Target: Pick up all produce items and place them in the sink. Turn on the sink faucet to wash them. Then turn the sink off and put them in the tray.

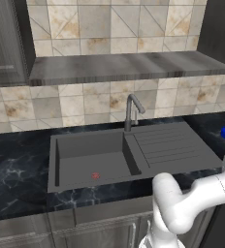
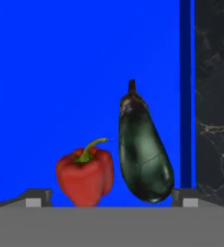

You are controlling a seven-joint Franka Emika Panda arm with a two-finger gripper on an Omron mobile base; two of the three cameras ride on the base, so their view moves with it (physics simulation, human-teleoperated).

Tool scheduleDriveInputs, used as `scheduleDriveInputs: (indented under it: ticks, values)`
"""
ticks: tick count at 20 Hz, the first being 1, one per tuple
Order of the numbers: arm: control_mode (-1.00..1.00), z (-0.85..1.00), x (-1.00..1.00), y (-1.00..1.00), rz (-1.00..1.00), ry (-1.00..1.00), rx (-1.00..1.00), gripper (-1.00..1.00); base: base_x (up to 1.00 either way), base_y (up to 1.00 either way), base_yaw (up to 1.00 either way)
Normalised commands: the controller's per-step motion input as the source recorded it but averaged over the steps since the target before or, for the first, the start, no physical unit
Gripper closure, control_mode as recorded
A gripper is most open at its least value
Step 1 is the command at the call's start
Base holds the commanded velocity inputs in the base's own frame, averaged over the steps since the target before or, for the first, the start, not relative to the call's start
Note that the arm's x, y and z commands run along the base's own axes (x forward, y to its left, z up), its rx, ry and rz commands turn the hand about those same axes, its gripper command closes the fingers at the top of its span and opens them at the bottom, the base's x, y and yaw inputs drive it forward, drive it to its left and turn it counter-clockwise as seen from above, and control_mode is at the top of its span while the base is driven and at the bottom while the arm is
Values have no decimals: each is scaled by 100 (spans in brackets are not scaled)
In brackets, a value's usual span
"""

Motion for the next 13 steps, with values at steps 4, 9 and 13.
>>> scheduleDriveInputs:
  ticks: [4, 9, 13]
  values:
    - [-100, 37, -41, 0, 0, -12, 0, -100, 0, 0, 0]
    - [-100, 41, -59, 0, 0, -15, 0, -100, 0, 0, 0]
    - [-100, 42, -68, 9, 0, -16, -1, -100, 0, 0, 0]
